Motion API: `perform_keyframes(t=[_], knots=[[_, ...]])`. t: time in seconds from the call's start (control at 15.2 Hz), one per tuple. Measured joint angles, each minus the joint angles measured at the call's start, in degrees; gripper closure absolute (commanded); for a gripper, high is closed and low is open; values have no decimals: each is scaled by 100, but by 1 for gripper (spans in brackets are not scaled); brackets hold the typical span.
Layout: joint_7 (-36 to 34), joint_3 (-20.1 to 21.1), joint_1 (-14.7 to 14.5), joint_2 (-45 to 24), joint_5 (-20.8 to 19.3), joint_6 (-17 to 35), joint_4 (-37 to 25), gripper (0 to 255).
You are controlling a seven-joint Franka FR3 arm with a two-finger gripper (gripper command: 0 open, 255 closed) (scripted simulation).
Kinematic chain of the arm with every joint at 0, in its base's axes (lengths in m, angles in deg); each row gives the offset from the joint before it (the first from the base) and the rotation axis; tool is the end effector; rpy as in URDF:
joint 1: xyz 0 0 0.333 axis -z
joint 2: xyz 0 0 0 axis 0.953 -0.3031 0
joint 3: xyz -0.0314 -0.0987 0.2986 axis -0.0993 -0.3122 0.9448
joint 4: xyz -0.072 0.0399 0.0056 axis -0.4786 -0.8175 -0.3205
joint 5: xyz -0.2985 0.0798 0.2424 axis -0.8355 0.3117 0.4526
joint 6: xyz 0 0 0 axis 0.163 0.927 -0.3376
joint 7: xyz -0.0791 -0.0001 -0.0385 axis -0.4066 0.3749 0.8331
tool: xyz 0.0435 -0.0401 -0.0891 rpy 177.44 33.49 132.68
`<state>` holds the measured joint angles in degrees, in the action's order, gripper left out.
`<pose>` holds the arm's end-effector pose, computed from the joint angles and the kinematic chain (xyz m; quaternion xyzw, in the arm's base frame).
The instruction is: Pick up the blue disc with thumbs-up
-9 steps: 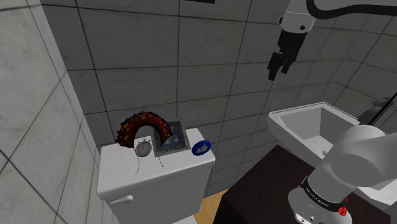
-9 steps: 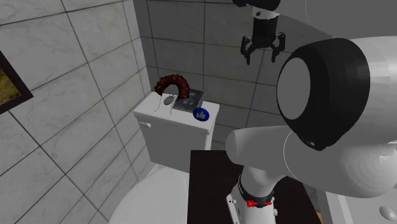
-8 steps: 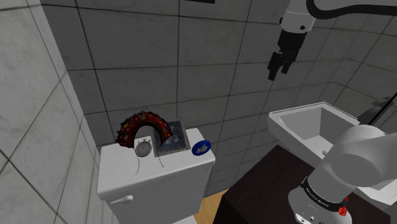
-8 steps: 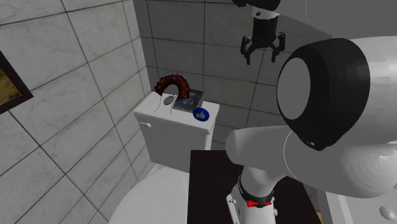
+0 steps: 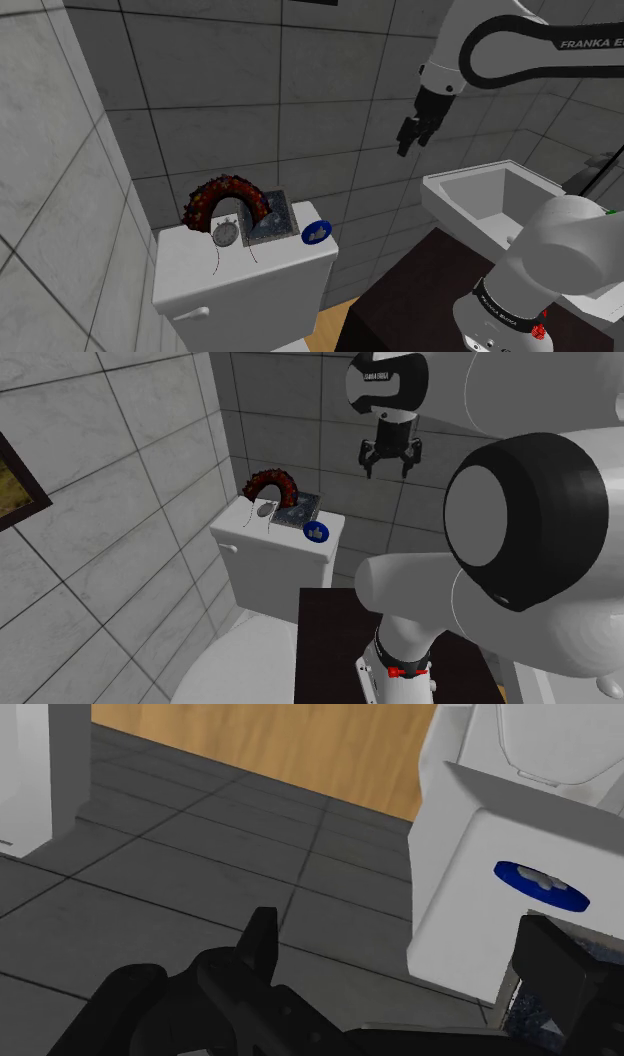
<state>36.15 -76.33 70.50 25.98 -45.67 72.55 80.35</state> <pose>0.3239 0.0177 0.5249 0.9984 -0.0150 0.0476 0.0268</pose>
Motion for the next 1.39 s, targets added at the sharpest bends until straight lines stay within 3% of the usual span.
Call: perform_keyframes(t=[0.4, 0.73, 1.39], knots=[[-238, 152, -243, -220, 374, 1550, 942, 0], [-438, 344, -520, -818, 728, 3059, 1513, 0], [-516, 563, -1265, -3266, 1568, 6344, 1608, 0]])
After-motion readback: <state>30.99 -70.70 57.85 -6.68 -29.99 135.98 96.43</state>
